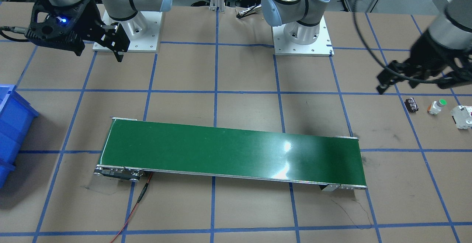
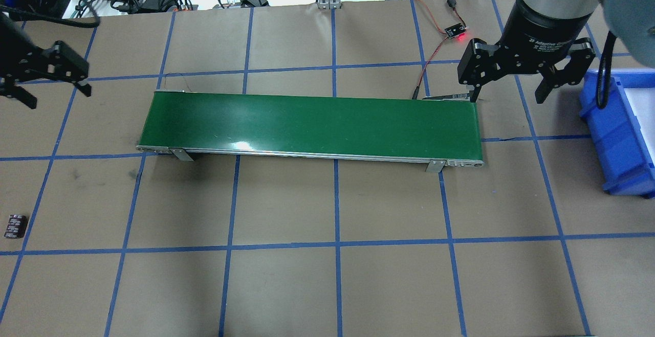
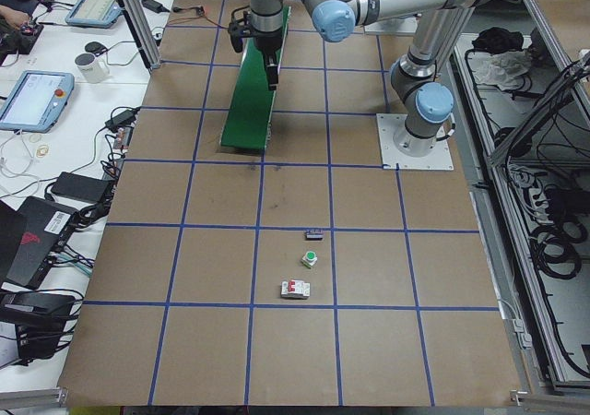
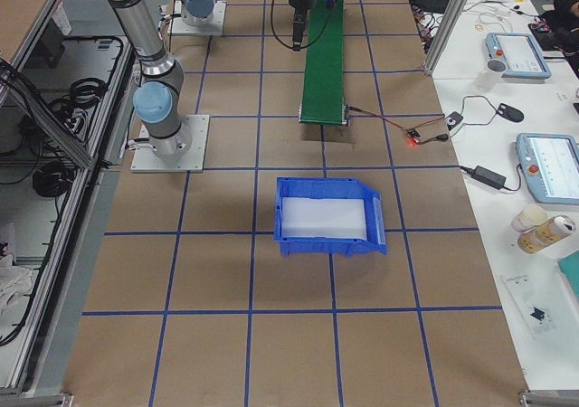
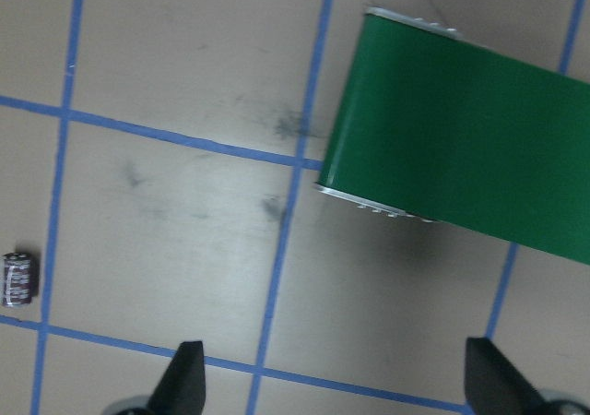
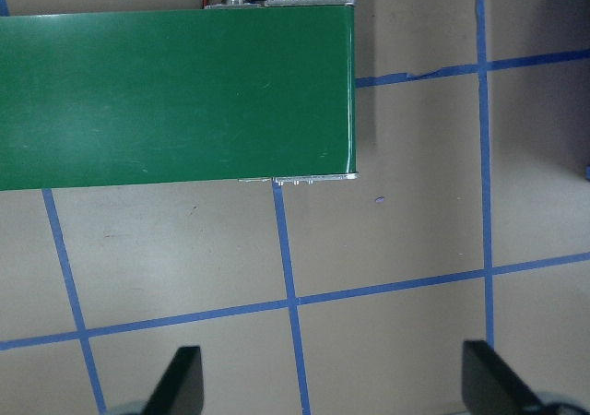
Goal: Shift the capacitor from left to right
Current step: 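Move the left gripper away from the conveyor toward the dark capacitor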
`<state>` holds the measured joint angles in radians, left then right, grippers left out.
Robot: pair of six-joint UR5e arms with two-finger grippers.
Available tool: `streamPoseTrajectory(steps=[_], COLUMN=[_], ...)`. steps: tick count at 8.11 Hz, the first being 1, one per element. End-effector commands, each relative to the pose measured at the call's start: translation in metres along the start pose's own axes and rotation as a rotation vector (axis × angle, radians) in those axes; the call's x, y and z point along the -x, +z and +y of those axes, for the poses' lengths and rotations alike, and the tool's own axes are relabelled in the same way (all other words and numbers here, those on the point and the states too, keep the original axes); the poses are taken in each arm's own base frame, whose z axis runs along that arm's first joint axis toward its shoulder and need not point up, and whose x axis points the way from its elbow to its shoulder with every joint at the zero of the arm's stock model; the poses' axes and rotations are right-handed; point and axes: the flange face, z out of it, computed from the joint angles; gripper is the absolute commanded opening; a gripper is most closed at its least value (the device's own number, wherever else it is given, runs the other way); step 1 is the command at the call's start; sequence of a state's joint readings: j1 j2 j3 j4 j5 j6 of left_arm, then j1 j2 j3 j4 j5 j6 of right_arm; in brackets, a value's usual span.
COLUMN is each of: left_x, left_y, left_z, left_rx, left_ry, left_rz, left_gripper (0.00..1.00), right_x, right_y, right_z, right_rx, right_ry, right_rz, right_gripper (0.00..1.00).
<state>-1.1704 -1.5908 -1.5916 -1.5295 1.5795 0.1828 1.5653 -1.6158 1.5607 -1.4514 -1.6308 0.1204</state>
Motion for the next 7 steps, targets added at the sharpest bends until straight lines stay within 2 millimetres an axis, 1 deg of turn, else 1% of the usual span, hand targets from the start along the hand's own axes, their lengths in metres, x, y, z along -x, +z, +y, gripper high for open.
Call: streamPoseTrajectory(steps=[1, 2, 3, 4, 5, 6, 7], left_x=[0.148, 0.197, 0.231, 0.259, 0.277, 0.284, 0.285], left_y=[0.033, 0.056, 0.089, 0.114, 0.140, 0.165, 0.193], left_z=[-0.017, -0.018, -0.006, 0.004, 0.014, 0.020, 0.022], left_rx=[-0.016, -0.025, 0.017, -0.020, -0.036, -0.010, 0.025], left_ry=[-0.025, -0.080, -0.098, -0.084, -0.079, -0.033, -0.025], left_rz=[-0.012, -0.020, 0.005, -0.020, -0.033, -0.015, 0.010], left_gripper=[1.00, 1.00, 1.00, 1.00, 1.00, 1.00, 1.00], right_x=[0.000, -0.001, -0.005, -0.003, -0.002, -0.001, 0.006], right_y=[0.001, 0.000, -0.001, 0.000, 0.001, 0.007, 0.008], right_z=[-0.003, -0.004, -0.006, -0.005, -0.006, -0.011, -0.015], right_rx=[-0.002, -0.010, -0.030, -0.031, -0.029, -0.022, -0.030], right_ry=[0.005, 0.001, 0.004, -0.001, -0.003, -0.014, -0.100], right_rz=[-0.011, 0.000, 0.036, 0.039, 0.035, 0.033, -0.015], right_gripper=[1.00, 1.00, 1.00, 1.00, 1.00, 1.00, 1.00])
